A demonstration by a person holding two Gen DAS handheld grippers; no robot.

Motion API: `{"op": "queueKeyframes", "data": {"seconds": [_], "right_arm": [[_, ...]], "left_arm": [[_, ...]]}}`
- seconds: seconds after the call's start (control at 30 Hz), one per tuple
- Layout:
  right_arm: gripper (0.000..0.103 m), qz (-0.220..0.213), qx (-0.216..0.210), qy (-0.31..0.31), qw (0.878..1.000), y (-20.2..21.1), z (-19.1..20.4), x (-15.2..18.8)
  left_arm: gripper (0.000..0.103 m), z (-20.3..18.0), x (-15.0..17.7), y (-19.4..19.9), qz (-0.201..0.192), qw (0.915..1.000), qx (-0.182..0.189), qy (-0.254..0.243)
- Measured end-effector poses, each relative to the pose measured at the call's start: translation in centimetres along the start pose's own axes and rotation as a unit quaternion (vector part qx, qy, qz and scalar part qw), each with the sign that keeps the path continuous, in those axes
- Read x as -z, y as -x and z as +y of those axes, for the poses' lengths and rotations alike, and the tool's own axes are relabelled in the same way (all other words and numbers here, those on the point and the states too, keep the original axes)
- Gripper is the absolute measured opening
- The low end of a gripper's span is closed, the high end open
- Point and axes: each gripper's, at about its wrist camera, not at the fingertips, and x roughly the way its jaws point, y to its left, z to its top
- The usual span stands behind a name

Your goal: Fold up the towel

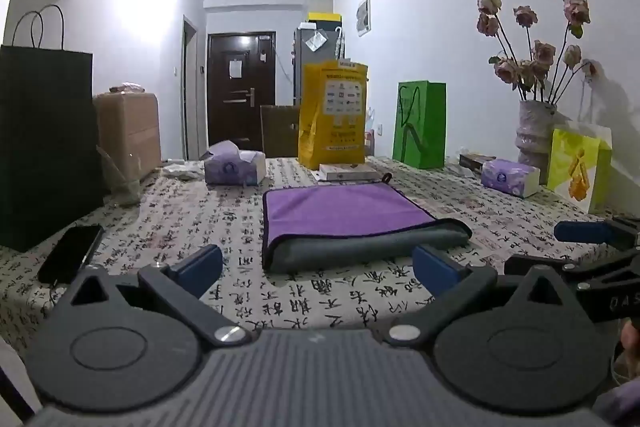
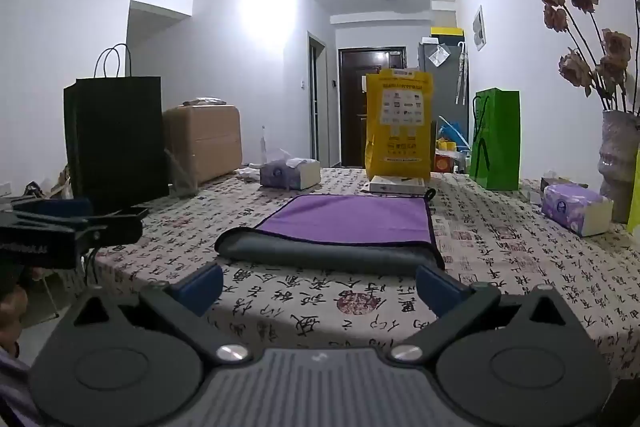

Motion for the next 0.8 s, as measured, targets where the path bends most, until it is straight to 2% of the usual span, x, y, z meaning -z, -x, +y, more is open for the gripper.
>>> {"op": "queueKeyframes", "data": {"seconds": [0.07,0.1,0.37,0.8], "right_arm": [[0.103,0.008,-0.005,-0.008,1.000,-0.1,-0.1,0.0],[0.103,0.008,-0.004,-0.007,1.000,-0.1,-0.1,0.0],[0.103,0.002,0.001,-0.018,1.000,0.2,-0.3,0.0],[0.103,0.004,0.007,-0.026,1.000,-0.1,-0.7,-0.1]], "left_arm": [[0.103,0.1,0.1,0.1,0.003,1.0000,-0.001,0.003],[0.103,0.3,-0.1,-0.8,0.030,0.9995,0.004,0.005],[0.103,-0.3,0.0,-0.2,0.002,0.9998,0.006,-0.018],[0.103,-0.2,0.1,-0.1,0.005,0.9998,0.008,-0.017]]}}
